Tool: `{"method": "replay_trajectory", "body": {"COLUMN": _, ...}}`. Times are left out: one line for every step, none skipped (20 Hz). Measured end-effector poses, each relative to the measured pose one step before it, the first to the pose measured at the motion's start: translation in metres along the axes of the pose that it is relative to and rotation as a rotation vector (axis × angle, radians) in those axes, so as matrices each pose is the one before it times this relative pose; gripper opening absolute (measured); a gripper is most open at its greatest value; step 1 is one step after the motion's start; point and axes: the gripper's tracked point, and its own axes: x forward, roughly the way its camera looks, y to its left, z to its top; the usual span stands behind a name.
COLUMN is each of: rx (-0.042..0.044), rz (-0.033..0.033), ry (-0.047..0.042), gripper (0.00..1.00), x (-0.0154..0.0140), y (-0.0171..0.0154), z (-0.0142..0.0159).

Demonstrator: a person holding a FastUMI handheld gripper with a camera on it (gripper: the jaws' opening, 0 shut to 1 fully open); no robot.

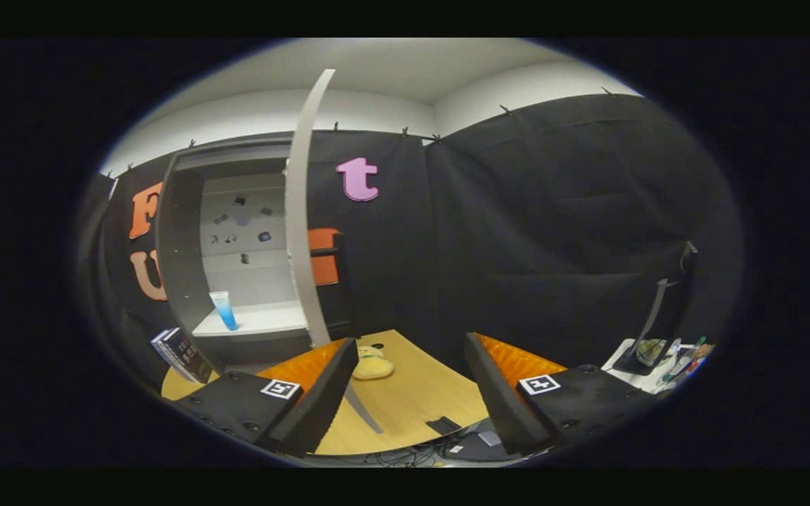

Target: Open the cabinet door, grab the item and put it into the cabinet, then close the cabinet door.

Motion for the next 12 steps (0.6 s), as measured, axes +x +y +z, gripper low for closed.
{"method": "replay_trajectory", "body": {"rx": 0.00939, "rz": -0.01335, "ry": 0.00875, "gripper": 0.96, "x": 0.00868, "y": -0.00619, "z": 0.00022}}
{"method": "replay_trajectory", "body": {"rx": 0.01064, "rz": -0.00954, "ry": 0.0067, "gripper": 0.96, "x": 0.01124, "y": -0.0058, "z": -0.00393}}
{"method": "replay_trajectory", "body": {"rx": 0.00836, "rz": -0.00768, "ry": 0.00527, "gripper": 0.97, "x": 0.01129, "y": -0.00272, "z": -0.00335}}
{"method": "replay_trajectory", "body": {"rx": 0.00702, "rz": -0.00569, "ry": 0.00383, "gripper": 0.98, "x": 0.01034, "y": -0.00054, "z": -0.00419}}
{"method": "replay_trajectory", "body": {"rx": 0.00549, "rz": -0.00823, "ry": 0.00855, "gripper": 0.98, "x": 0.00892, "y": 0.00071, "z": -0.0062}}
{"method": "replay_trajectory", "body": {"rx": 0.00402, "rz": -0.008, "ry": 0.01265, "gripper": 0.98, "x": 0.00806, "y": -0.00102, "z": -0.00588}}
{"method": "replay_trajectory", "body": {"rx": 0.0046, "rz": -0.00273, "ry": 0.00781, "gripper": 0.98, "x": 0.00779, "y": -0.00039, "z": -0.00444}}
{"method": "replay_trajectory", "body": {"rx": 0.00585, "rz": 0.00307, "ry": 0.00784, "gripper": 0.98, "x": 0.00848, "y": 0.00246, "z": -0.00412}}
{"method": "replay_trajectory", "body": {"rx": 0.0081, "rz": 0.00916, "ry": 0.00621, "gripper": 0.98, "x": 0.00602, "y": 0.00222, "z": -0.00262}}
{"method": "replay_trajectory", "body": {"rx": 0.00868, "rz": 0.0117, "ry": 0.00693, "gripper": 0.98, "x": 0.0052, "y": 0.00381, "z": -0.00252}}
{"method": "replay_trajectory", "body": {"rx": 0.0074, "rz": 0.01241, "ry": 0.00185, "gripper": 0.98, "x": 0.00331, "y": 0.00444, "z": -0.00076}}
{"method": "replay_trajectory", "body": {"rx": 0.00563, "rz": 0.00941, "ry": -0.00017, "gripper": 0.98, "x": 0.00259, "y": 0.00362, "z": 0.00012}}
